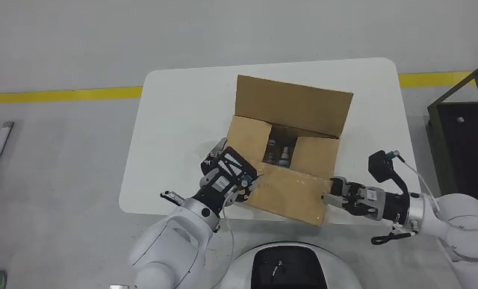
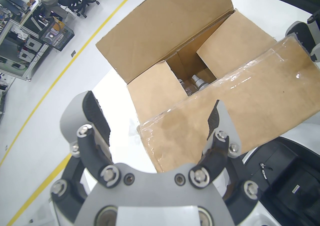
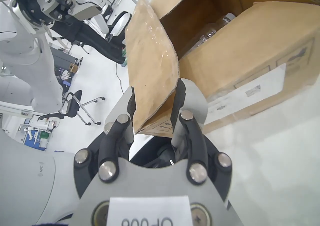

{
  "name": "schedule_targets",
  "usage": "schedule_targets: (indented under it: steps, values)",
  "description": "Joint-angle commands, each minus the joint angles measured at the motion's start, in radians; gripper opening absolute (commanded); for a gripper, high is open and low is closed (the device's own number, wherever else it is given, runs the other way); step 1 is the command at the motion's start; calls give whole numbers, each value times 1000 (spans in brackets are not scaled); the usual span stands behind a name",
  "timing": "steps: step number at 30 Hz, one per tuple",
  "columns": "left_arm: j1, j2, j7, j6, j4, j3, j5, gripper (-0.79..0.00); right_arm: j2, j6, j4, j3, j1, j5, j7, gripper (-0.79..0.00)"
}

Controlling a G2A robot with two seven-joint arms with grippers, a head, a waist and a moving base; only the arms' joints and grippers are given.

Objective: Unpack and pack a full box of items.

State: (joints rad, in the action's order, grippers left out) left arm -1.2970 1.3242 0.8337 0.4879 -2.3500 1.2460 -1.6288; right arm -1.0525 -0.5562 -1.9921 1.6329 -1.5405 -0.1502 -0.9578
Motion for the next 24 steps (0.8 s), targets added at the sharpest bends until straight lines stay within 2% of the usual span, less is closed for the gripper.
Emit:
schedule_targets:
  steps: [1,6,8,9,10,11,12,15,20,24]
  values:
    - [1,-1,0,0,0,0,4,0,2,3,-7,-8,2,-5,-6,-456]
    - [9,-3,0,-4,0,4,8,0,3,17,-15,-56,11,-36,10,-456]
    - [10,-4,-2,-6,0,6,11,0,3,28,-14,-75,16,-58,24,-493]
    - [10,-5,-3,-7,0,9,10,0,3,32,-14,-83,19,-73,34,-570]
    - [10,-5,-5,-8,0,10,10,0,3,34,-13,-92,22,-83,45,-603]
    - [9,-6,-7,-10,0,12,11,0,3,36,-12,-98,25,-94,56,-733]
    - [8,-7,-10,-12,0,14,10,0,2,39,-11,-101,27,-105,76,-785]
    - [0,-5,-64,-54,0,28,60,0,2,30,-15,-105,29,-128,128,-785]
    - [16,-12,-53,-18,0,40,-9,0,5,3,-21,-63,43,-154,211,-785]
    - [32,-13,-58,-24,0,33,-15,0,10,-35,-23,-11,69,-195,255,-785]
